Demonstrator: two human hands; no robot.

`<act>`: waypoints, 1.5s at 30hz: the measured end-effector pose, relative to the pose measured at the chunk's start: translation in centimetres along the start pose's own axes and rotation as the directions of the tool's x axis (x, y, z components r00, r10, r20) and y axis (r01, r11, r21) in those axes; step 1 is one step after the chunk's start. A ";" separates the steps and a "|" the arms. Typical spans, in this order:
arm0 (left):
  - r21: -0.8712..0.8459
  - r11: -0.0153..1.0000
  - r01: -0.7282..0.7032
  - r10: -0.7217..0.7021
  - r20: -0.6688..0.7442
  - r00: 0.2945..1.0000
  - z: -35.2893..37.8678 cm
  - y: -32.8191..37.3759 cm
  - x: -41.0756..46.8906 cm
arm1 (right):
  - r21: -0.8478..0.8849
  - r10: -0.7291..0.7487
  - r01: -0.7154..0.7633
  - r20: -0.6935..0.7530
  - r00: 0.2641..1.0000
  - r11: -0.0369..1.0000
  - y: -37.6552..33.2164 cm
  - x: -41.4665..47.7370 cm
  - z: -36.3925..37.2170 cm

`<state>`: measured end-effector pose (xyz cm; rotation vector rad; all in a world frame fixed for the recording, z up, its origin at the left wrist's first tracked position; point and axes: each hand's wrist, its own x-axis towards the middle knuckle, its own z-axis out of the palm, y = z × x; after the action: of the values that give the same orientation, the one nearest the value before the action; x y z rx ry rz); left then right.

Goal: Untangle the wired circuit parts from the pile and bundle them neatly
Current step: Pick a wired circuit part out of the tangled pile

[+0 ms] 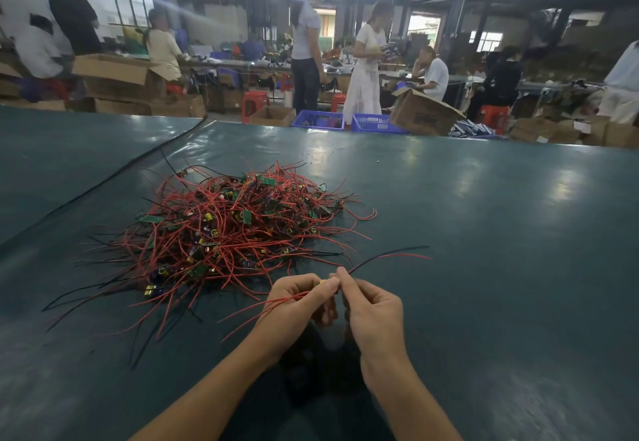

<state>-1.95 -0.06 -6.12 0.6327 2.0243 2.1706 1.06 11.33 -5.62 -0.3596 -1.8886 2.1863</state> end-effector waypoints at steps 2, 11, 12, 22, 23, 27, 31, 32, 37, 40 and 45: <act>0.022 1.000 0.009 -0.009 0.009 1.000 0.0 -0.1 0.2 | 0.001 0.031 -0.031 -0.050 0.998 1.000 0.1 0.3 -0.2; -0.025 0.999 0.043 -0.044 -0.046 0.998 0.2 -0.1 0.6 | 0.312 0.138 -0.026 -0.344 0.929 0.950 -1.5 3.4 -3.7; -0.024 0.999 0.042 -0.042 -0.039 0.998 0.3 0.0 0.6 | 0.329 0.141 -0.015 -0.365 0.920 0.944 -1.5 3.6 -4.1; -0.136 0.990 0.025 -0.029 -0.029 0.999 0.0 -0.3 0.4 | -0.004 -0.002 0.002 -0.032 0.999 1.000 -0.7 1.0 -1.6; -0.123 0.992 0.033 -0.035 -0.015 0.999 0.0 -0.4 0.4 | -0.053 -0.016 0.018 0.030 0.999 0.998 -0.6 0.6 -1.1; -0.105 0.992 0.064 -0.067 -0.024 0.997 -0.6 -0.3 0.3 | -0.346 -0.293 0.310 0.100 0.951 0.886 -0.8 -0.5 -1.2; -0.162 0.986 0.047 -0.052 -0.025 0.998 -1.0 -0.3 0.5 | -0.376 -0.740 0.723 0.129 0.660 0.579 -1.2 -0.9 -1.4; -0.170 0.984 0.050 -0.051 -0.001 0.999 -1.0 -0.3 0.4 | -0.418 -0.788 0.770 0.179 0.590 0.482 -1.3 -1.0 -1.3; -0.180 0.979 0.093 -0.068 0.143 0.987 -1.2 -0.2 0.2 | -0.613 -0.670 0.713 0.374 0.641 0.341 -0.9 -1.3 -1.7; -0.164 0.982 0.094 -0.075 0.122 0.990 -1.2 0.1 0.2 | -0.604 -0.599 0.699 0.414 0.685 0.382 -0.7 -1.1 -2.0; -0.218 0.971 0.101 -0.104 -0.006 0.995 -0.8 0.2 0.2 | -0.746 -0.669 0.558 0.208 0.714 0.364 -1.3 -0.2 -3.0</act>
<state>-2.40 -0.73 -5.91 0.4713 1.7498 2.2996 2.26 14.26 -4.71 0.1070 -2.2778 0.7471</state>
